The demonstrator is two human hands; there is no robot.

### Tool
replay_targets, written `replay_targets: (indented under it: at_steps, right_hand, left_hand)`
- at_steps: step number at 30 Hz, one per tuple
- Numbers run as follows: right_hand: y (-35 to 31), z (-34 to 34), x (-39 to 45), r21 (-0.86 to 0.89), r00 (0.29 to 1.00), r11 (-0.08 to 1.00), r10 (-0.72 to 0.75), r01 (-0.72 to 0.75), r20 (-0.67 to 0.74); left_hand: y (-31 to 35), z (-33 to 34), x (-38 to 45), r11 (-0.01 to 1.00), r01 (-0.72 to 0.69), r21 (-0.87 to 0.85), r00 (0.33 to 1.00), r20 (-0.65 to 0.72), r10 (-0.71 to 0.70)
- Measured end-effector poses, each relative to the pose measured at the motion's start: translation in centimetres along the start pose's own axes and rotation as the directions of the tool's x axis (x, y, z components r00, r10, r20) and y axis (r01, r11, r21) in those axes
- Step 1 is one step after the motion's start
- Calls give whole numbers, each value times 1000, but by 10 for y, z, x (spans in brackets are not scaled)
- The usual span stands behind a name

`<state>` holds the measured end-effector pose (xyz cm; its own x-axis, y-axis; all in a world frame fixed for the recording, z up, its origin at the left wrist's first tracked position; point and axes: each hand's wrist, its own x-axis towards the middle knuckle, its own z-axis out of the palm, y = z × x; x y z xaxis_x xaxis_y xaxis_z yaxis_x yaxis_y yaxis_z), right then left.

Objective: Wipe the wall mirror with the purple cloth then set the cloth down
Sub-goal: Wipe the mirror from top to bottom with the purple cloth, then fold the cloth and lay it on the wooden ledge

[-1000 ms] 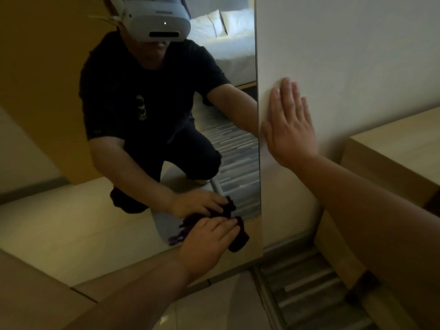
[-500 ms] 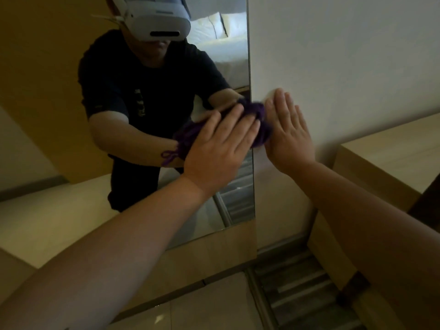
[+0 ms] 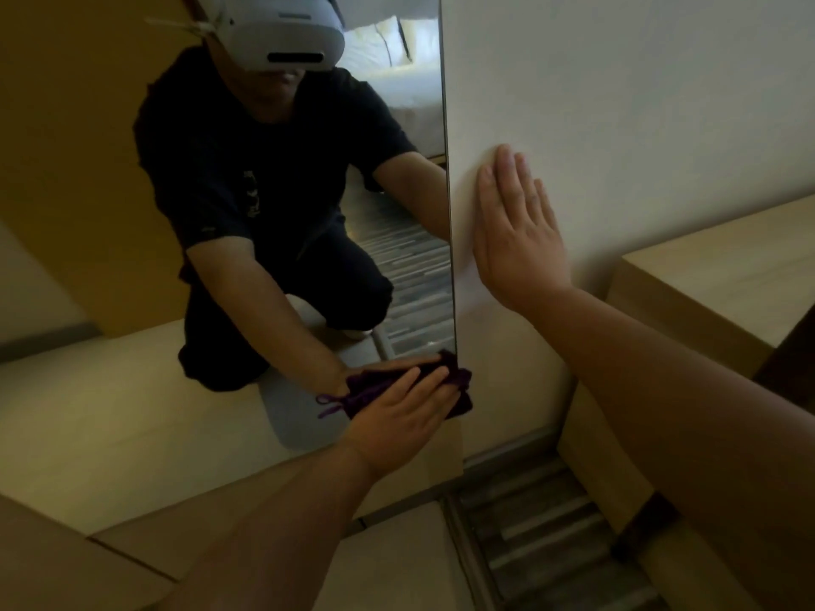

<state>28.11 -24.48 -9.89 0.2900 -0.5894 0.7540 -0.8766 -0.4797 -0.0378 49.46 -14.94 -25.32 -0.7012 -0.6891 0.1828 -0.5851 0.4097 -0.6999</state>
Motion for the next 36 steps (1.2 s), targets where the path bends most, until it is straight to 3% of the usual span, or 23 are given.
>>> replay_targets:
  at_steps: [5, 7, 9, 10, 12, 15, 18, 22, 25, 27, 31, 36]
  right_hand:
    - [-3, -4, 1, -19, 998, 1000, 15, -14, 59]
    - [-4, -10, 1, -25, 995, 999, 27, -25, 101]
    - [-7, -19, 1, -20, 986, 999, 46, -43, 159]
    - [-9, -24, 0, -16, 979, 998, 57, -55, 197]
    - [-13, -37, 0, -15, 954, 996, 91, -91, 285]
    - [-19, -63, 7, -19, 888, 990, 135, -141, 439]
    - [-36, -106, 19, 18, 771, 968, 187, -249, 609]
    - [-84, -206, 36, 145, 586, 917, 110, -371, 803]
    - [-125, -295, 59, 173, 403, 901, 2, -398, 915]
    - [-149, -345, 78, 178, 335, 915, -50, -363, 941]
    - [-184, -419, 119, 188, 301, 955, -114, -229, 947]
    - [-201, -495, 167, 78, 318, 973, -5, -219, 948]
  left_hand:
    - [9, 0, -6, 992, -93, -81, 989, 109, 101]
    - [8, -13, -11, 972, -113, -205, 960, 230, 160]
    - [13, -23, -20, 885, -51, -464, 895, 372, 247]
    - [13, -37, -25, 792, 81, -606, 854, 451, 258]
    - [7, -64, -32, 491, 386, -781, 841, 517, 161]
    - [-15, -109, -42, 57, 622, -781, 770, 624, 136]
    - [-51, -160, -49, -258, 719, -645, 691, 703, 170]
    - [-116, -247, -55, -531, 646, -549, 728, 653, 210]
    - [-171, -315, -59, -571, 641, -513, 745, 597, 299]
    - [-203, -353, -60, -544, 659, -520, 743, 562, 363]
    - [-267, -431, -53, -455, 662, -595, 748, 488, 450]
    - [-321, -506, -49, -315, 592, -742, 763, 389, 517]
